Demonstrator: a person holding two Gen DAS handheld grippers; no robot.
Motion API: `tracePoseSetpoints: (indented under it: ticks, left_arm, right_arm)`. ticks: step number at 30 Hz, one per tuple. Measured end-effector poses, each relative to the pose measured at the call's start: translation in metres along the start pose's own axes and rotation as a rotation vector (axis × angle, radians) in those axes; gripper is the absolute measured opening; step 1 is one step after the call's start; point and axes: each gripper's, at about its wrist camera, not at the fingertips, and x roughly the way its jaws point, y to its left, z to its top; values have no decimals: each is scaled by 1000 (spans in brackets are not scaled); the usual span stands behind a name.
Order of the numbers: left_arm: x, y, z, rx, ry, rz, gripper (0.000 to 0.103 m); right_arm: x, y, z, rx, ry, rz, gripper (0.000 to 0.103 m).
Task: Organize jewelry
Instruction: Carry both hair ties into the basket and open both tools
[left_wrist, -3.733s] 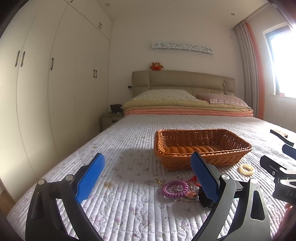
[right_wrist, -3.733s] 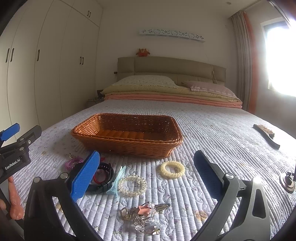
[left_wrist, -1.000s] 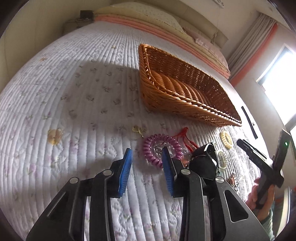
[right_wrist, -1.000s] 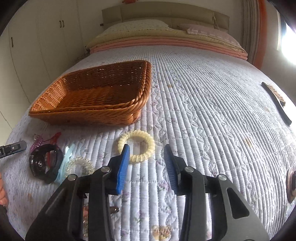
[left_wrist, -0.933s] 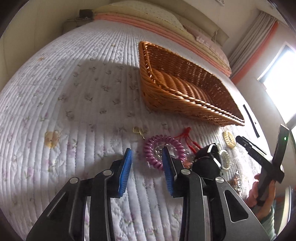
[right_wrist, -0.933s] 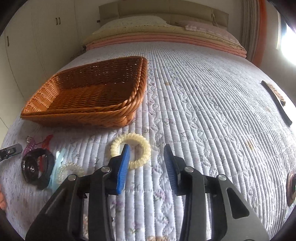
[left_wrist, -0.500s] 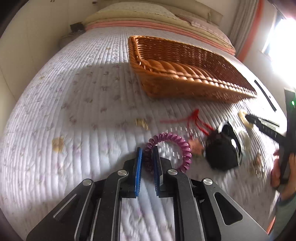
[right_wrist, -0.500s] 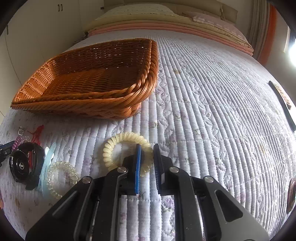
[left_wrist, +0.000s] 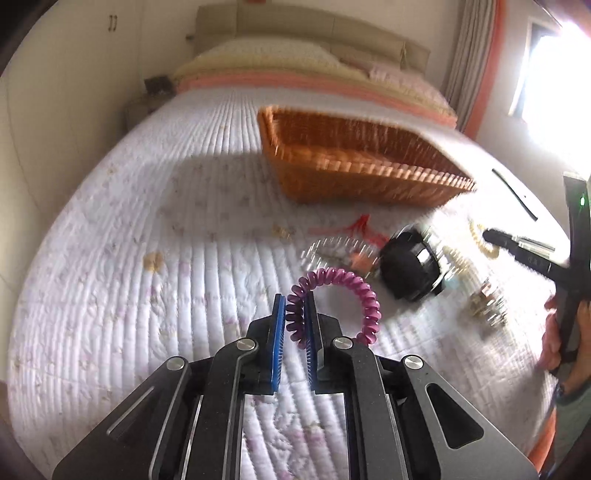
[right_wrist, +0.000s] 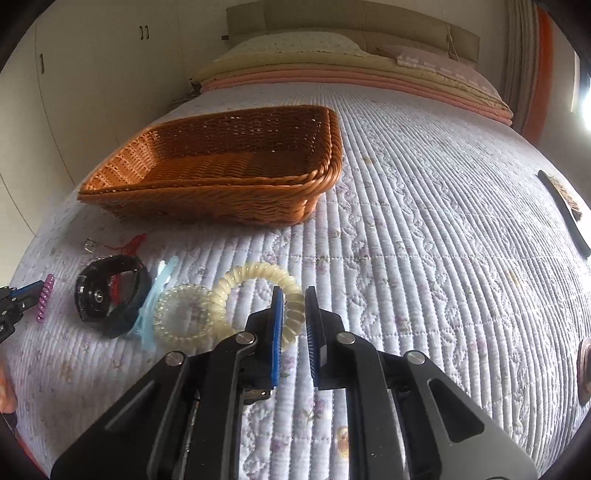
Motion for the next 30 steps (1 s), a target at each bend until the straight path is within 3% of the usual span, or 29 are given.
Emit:
tracePoseSetpoints:
  ticks: [6,11,14,17,20,24,30]
  left_arm:
    - [-33,-21,47,33,-142,-34,8]
    - [-23,-43,100,76,-206,-36,8]
    - [2,-52,124,92,-195,-31,9]
    - [33,-57,140,100,-161,32,9]
    - [65,-52,149,71,-100,20,9]
    - [102,-51,155,74,-32,27,9]
    - [133,-48,149,83,28,47,9]
  right_arm:
    - [-42,13,41,-25,-130,26,10]
    - [-36,25,97,-46,-182,21,10]
    - [-13,24,126,-33,-157,22,10]
    - [19,20,146,-24,-103,27,10]
    - [61,16,160,-26,-23,32,10]
    - [106,11,161,-1,91,41,10]
    - [126,12,149,-2,138,15,10]
